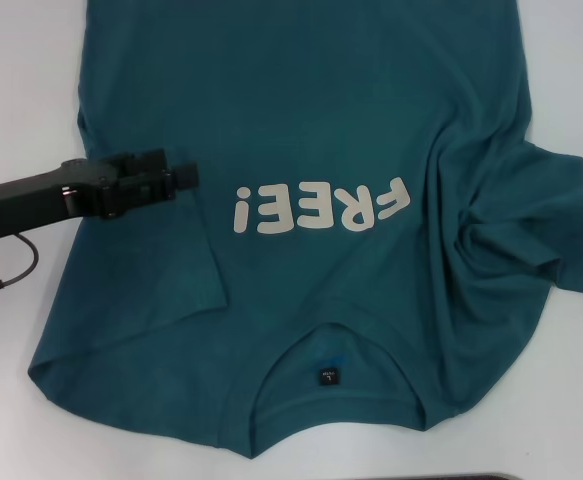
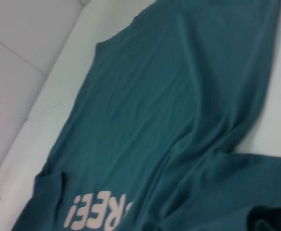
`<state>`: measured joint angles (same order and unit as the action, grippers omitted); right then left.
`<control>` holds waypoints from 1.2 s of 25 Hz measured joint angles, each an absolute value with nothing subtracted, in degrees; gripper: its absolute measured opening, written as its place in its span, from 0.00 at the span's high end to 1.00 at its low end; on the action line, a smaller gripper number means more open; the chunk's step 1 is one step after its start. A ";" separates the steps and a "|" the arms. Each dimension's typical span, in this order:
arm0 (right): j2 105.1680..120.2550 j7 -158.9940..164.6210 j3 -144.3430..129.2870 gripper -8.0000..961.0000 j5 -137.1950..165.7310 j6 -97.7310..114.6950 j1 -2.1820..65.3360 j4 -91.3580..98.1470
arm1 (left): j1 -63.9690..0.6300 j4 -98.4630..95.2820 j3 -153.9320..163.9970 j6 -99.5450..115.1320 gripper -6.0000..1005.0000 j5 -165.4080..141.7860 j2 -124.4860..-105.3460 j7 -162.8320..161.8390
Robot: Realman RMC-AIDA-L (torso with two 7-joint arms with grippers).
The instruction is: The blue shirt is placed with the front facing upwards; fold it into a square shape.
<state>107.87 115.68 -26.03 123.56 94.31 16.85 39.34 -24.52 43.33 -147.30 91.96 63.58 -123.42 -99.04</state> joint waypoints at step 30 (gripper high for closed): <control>111.13 115.08 -26.66 0.13 125.68 87.01 18.20 39.05 | -24.55 42.62 -140.78 92.32 0.23 61.71 -122.08 -97.45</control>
<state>111.13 115.08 -26.67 125.68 87.01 18.20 39.05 -24.55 42.62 -140.78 92.32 61.71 -122.08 -97.45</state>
